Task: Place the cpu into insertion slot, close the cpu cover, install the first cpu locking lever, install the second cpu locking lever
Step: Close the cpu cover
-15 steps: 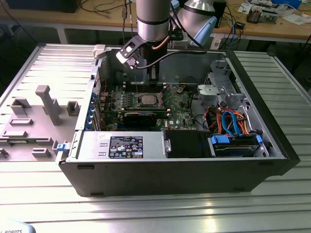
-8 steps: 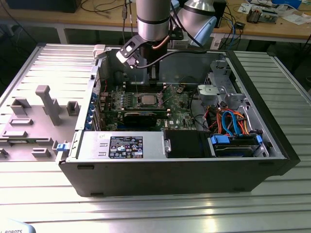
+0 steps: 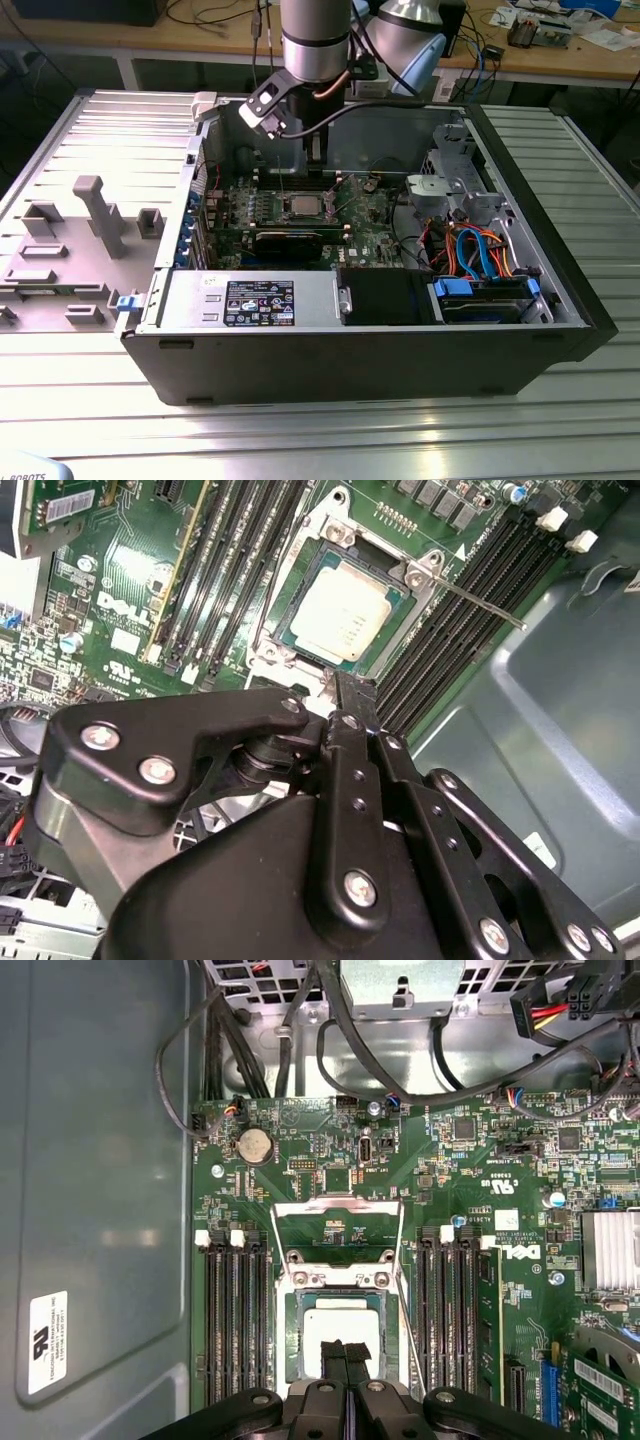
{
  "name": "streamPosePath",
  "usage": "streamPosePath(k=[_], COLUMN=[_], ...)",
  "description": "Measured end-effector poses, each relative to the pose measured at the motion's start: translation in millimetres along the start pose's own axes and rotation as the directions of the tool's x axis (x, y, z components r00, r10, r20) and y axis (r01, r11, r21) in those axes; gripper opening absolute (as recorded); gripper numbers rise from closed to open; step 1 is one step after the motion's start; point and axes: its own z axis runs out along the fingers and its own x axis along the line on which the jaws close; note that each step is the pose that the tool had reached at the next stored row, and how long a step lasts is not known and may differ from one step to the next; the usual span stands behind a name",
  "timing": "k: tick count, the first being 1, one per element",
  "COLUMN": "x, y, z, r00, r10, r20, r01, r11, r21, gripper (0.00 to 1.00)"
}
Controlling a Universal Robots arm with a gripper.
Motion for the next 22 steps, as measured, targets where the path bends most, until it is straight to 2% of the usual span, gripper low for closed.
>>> streamPosePath(k=[15, 16, 18, 22], x=[0.1, 0.0, 0.0, 0.1], y=[0.2, 2.0, 4.6, 4.7], z=[-0.9, -0.9, -0.2, -0.3], r00=[1.0, 1.0, 1.0, 1.0], r10=[0.0, 0.0, 0.001, 0.001], r20=[0.0001, 0.0006, 0.0002, 0.0004], r01=[0.0, 0.0, -0.001, -0.001], r11=[1.0, 1.0, 0.9999, 0.9999], r21=[0.0002, 0.0034, 0.0148, 0.0152], gripper=[0.11, 0.11, 0.11, 0.11])
